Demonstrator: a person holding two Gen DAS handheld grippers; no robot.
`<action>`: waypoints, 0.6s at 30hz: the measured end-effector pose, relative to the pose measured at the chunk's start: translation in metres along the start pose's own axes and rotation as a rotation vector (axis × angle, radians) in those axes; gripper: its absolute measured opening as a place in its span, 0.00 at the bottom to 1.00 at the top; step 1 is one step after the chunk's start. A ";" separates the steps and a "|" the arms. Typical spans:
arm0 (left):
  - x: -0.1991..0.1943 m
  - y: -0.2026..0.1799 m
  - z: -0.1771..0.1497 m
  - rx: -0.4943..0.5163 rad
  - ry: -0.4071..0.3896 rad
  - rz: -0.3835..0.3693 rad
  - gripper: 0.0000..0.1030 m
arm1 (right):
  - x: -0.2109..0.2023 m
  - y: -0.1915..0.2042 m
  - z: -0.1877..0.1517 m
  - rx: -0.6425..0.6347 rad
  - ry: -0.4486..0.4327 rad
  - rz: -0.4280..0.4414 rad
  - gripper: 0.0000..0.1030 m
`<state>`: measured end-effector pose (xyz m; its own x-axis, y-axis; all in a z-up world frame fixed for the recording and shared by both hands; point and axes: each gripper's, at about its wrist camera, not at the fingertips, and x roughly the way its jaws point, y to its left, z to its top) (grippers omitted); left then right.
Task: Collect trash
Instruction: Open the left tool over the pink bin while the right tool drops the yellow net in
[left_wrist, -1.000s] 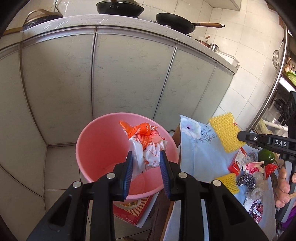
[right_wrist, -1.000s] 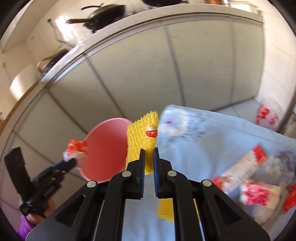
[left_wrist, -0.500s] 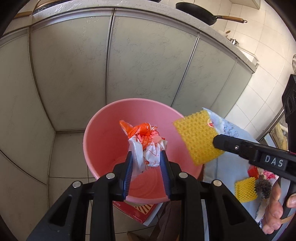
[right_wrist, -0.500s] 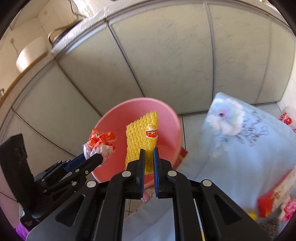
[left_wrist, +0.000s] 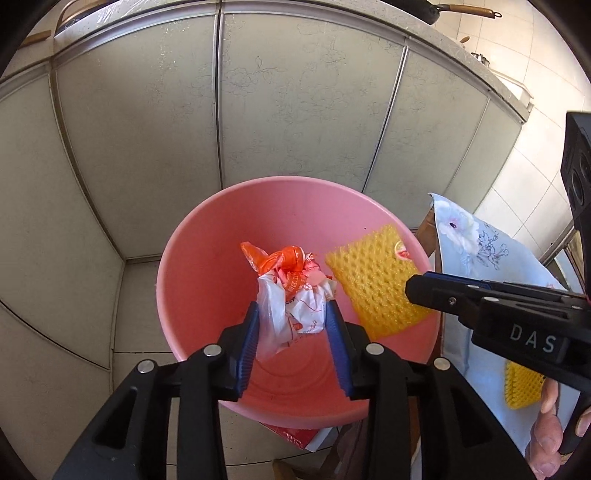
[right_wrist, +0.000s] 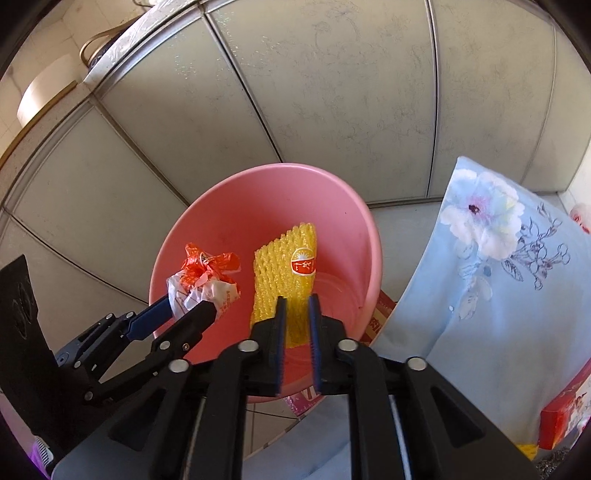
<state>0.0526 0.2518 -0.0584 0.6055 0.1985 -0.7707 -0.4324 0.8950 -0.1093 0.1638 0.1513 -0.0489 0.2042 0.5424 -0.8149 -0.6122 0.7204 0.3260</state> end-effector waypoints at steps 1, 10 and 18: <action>0.000 0.001 0.001 -0.007 -0.001 0.000 0.40 | -0.001 -0.002 0.001 0.007 -0.003 0.008 0.28; -0.017 0.011 0.002 -0.076 -0.029 -0.059 0.45 | -0.031 -0.006 -0.003 -0.034 -0.082 -0.008 0.34; -0.048 -0.006 -0.002 -0.053 -0.057 -0.189 0.45 | -0.093 -0.012 -0.042 -0.042 -0.172 -0.050 0.34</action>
<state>0.0243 0.2358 -0.0220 0.7154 0.0529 -0.6967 -0.3413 0.8965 -0.2825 0.1200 0.0743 0.0034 0.3607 0.5754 -0.7341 -0.6290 0.7312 0.2641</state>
